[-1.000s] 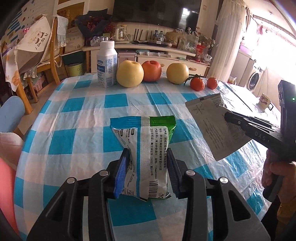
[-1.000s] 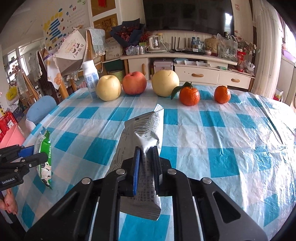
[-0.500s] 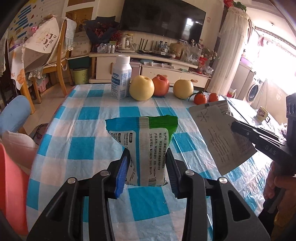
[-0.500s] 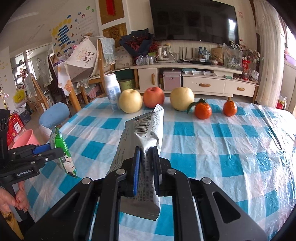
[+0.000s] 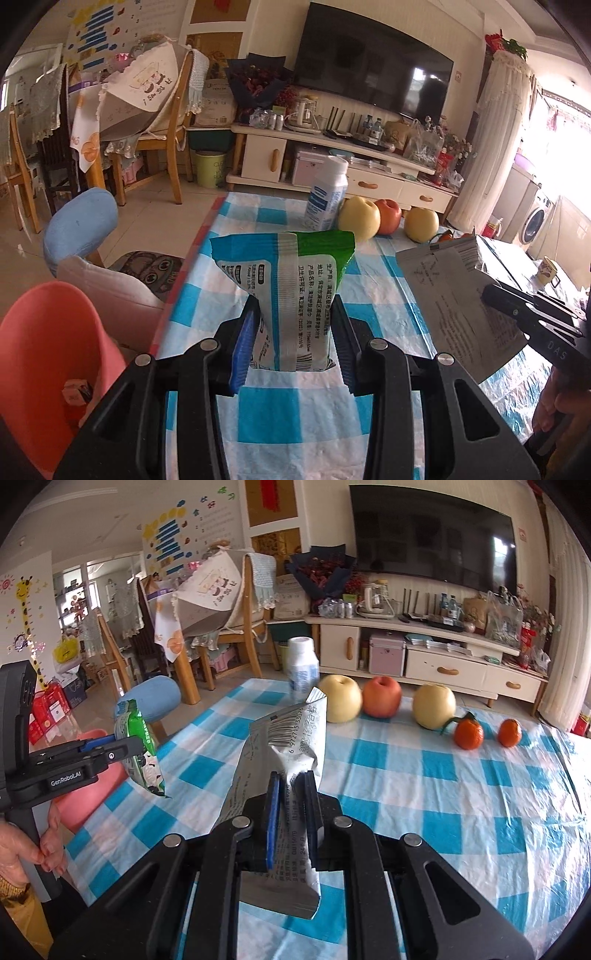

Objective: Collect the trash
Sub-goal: 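Lift both held packets and carry them over the pink bucket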

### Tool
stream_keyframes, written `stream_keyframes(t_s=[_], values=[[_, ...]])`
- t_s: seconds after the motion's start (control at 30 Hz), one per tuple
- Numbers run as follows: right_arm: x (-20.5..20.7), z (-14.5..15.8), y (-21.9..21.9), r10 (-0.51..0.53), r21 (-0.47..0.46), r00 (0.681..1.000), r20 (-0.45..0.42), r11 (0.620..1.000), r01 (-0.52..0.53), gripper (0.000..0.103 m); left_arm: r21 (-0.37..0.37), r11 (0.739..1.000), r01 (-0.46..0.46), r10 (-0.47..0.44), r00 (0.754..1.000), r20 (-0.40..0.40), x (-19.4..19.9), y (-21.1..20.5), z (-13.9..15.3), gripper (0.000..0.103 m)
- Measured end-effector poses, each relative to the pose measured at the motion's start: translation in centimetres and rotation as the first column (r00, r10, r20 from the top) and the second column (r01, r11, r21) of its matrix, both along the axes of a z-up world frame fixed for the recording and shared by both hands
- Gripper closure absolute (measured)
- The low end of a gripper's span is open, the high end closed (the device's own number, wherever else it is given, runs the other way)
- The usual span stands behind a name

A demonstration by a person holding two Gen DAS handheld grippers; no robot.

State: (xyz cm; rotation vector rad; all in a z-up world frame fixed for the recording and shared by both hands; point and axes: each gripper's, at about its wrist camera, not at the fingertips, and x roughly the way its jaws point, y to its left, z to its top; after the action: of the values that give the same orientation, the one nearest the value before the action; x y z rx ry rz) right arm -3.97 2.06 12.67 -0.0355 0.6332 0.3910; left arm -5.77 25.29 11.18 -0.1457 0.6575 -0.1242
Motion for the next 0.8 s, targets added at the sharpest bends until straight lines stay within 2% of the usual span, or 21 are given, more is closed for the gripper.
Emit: stream_keyframes(t_s=[0.3,0.47,0.8], values=[[-0.1,2.0,7.2,0.112,-0.029,0.993,0.034,0.993,-0.111,0.089,-0.008,0.990,-0.141,0.141,0.990,0.028,-1.4,6.0,1.1,0.063],[-0.5,2.7,11.9,0.181,-0.051,0.982,0.049,0.983,-0.178,0.089,0.000,0.979,-0.206,0.206,0.978,0.038,-2.3,8.7,1.5,0.063],[-1.1,3.6,19.9,0.284,-0.078,0.956,0.067,0.957,-0.279,0.089,-0.036,0.947,-0.318,0.320,0.946,0.048,-4.0,14.7,1.6,0.063]])
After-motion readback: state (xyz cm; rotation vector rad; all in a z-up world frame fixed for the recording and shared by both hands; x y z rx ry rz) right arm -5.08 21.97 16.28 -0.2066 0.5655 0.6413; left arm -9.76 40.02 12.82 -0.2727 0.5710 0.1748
